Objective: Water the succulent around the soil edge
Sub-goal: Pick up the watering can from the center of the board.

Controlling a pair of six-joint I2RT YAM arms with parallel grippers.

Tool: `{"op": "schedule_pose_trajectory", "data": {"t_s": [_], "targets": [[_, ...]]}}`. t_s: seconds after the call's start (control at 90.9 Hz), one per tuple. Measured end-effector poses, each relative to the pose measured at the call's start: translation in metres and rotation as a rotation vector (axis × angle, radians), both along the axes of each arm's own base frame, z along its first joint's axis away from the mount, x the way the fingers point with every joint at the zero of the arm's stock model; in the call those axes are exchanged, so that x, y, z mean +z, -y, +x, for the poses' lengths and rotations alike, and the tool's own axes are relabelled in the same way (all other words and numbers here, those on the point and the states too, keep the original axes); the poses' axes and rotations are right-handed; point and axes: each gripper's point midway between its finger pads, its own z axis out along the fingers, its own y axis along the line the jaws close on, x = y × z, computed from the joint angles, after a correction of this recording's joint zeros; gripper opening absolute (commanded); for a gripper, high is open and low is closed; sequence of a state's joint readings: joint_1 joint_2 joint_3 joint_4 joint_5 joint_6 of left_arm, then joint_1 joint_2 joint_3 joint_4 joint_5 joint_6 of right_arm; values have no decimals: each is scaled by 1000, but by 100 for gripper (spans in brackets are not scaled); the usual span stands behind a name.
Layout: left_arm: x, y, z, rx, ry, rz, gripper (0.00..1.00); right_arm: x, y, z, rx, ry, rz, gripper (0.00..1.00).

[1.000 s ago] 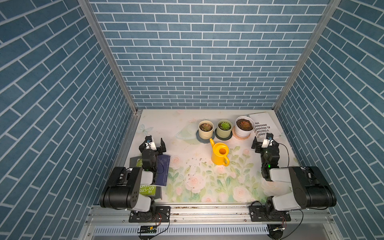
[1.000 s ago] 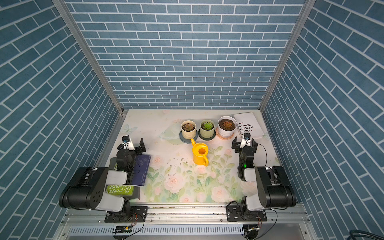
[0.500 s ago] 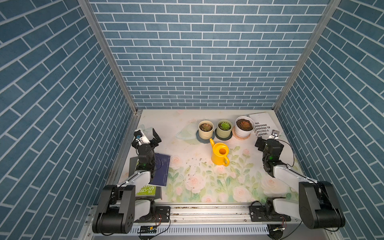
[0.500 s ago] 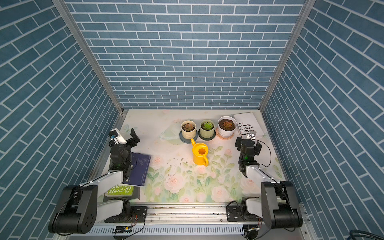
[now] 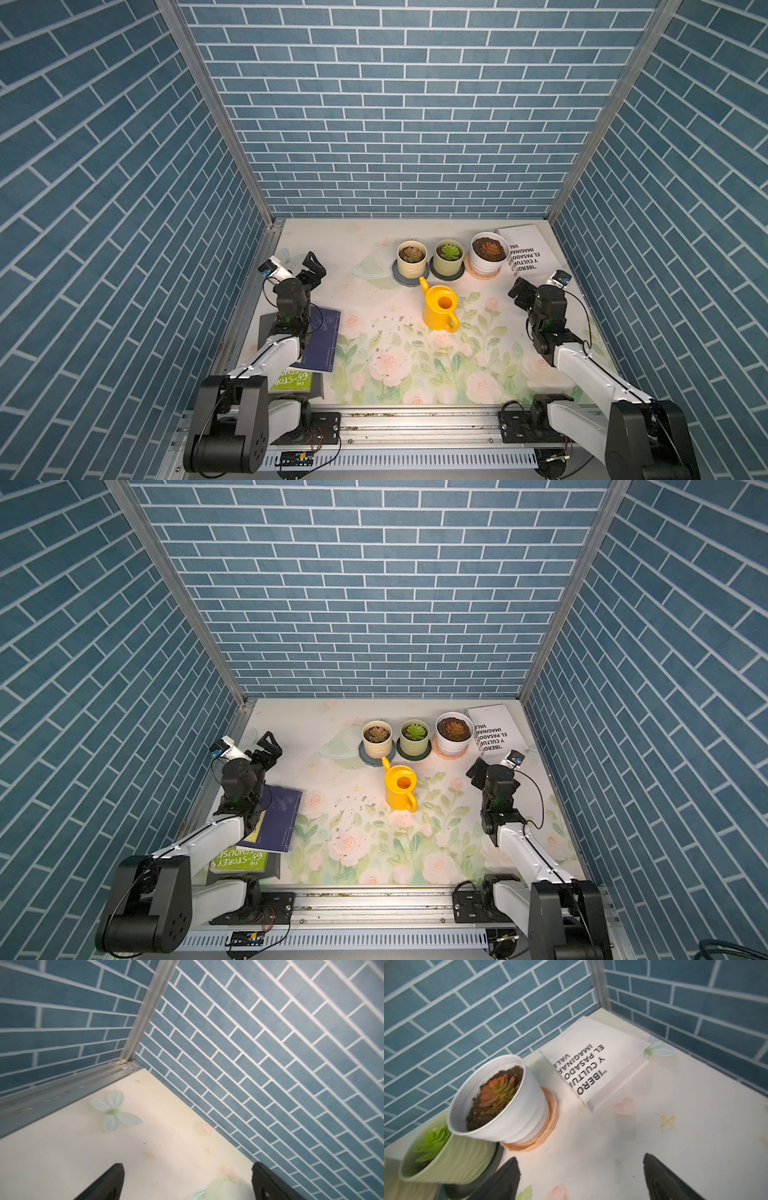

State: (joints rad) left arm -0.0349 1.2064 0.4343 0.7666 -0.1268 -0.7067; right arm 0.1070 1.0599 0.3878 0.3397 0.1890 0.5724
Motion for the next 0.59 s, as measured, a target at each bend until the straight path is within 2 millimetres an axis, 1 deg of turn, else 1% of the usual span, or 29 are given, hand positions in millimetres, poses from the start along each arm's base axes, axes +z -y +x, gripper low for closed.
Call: {"op": "schedule_pose_trajectory", "data": {"t_s": [0.077, 0.154, 0.253, 0.33, 0.385, 0.451, 0.594], "targets": [[12, 12, 5, -66, 41, -59, 100, -3, -20, -1, 94, -13, 34, 88], [16, 24, 9, -133, 55, -105, 100, -5, -46, -5, 205, -27, 62, 88], [17, 43, 14, -217, 46, -138, 100, -2, -85, -17, 366, -31, 85, 85], [18, 63, 14, -288, 37, -146, 100, -1, -109, -31, 480, -31, 99, 82], [19, 81, 12, -343, 33, -138, 100, -2, -122, -42, 548, -35, 102, 80], [19, 101, 8, -401, 22, -122, 100, -3, -131, -54, 601, -33, 105, 79], [15, 135, -2, -494, -14, -76, 100, -7, -151, -80, 720, -43, 103, 72]]}}
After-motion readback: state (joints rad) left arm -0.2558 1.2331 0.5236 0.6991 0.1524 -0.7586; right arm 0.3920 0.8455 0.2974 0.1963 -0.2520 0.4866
